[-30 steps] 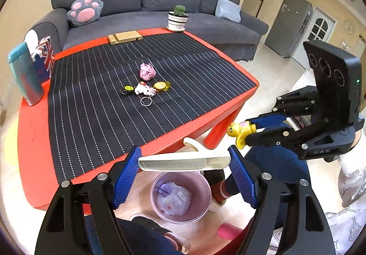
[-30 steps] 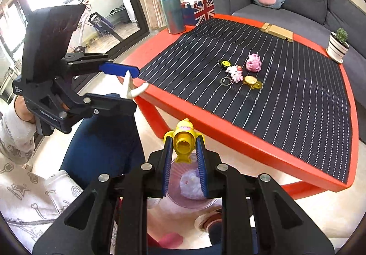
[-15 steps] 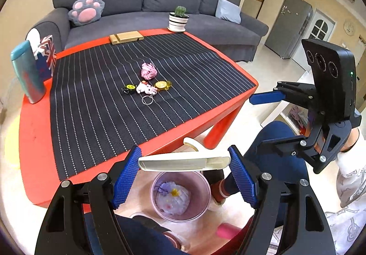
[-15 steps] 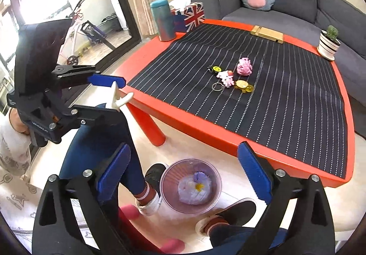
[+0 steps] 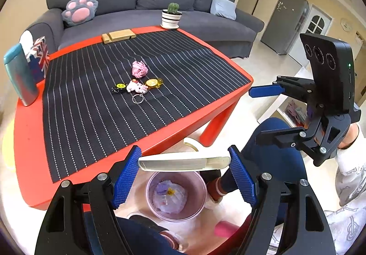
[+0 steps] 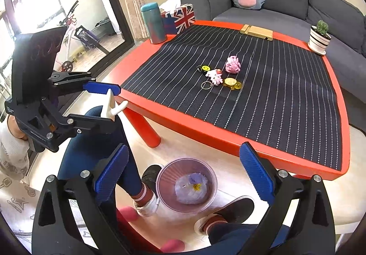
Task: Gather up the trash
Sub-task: 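Open the left gripper to drop the white comb into the wastebasket, then move the right gripper back to the orange turtle toy on the mat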
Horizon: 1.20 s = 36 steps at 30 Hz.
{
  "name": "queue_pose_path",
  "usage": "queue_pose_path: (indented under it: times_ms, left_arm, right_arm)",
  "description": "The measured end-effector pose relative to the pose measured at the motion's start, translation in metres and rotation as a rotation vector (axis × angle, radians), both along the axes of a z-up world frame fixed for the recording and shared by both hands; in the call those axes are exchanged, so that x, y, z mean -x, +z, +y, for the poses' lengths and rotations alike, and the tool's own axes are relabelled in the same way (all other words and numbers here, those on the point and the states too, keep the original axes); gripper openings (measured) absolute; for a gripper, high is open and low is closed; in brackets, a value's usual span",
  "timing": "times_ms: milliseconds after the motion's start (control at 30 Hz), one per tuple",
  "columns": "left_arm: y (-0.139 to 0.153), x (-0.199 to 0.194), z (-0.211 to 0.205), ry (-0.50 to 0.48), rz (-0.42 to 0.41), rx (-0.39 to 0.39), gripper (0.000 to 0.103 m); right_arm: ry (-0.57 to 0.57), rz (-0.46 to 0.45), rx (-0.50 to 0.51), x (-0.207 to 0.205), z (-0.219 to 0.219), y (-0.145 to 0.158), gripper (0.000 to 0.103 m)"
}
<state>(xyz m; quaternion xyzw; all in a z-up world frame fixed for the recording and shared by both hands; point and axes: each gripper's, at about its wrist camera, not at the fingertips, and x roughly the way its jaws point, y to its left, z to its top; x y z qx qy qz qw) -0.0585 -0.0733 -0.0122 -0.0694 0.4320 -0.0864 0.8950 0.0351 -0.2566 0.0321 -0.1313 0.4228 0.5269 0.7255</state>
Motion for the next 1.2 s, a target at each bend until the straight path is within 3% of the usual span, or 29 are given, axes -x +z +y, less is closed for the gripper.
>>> queue_pose_path:
  times_ms: [633, 733, 1200]
  left_arm:
    - [0.005, -0.006, -0.02, -0.051, -0.006, -0.005, 0.075]
    - [0.004, -0.007, -0.02, -0.047, -0.011, 0.001, 0.092]
    - [-0.001, -0.009, -0.014, -0.019, 0.01, 0.005, 0.095]
  right_arm:
    - [-0.054, -0.021, -0.024, -0.006, -0.024, 0.011, 0.096]
    - [-0.059, -0.018, -0.025, -0.007, -0.026, 0.011, 0.096]
    - [-0.055, -0.009, -0.022, -0.007, -0.024, 0.006, 0.096]
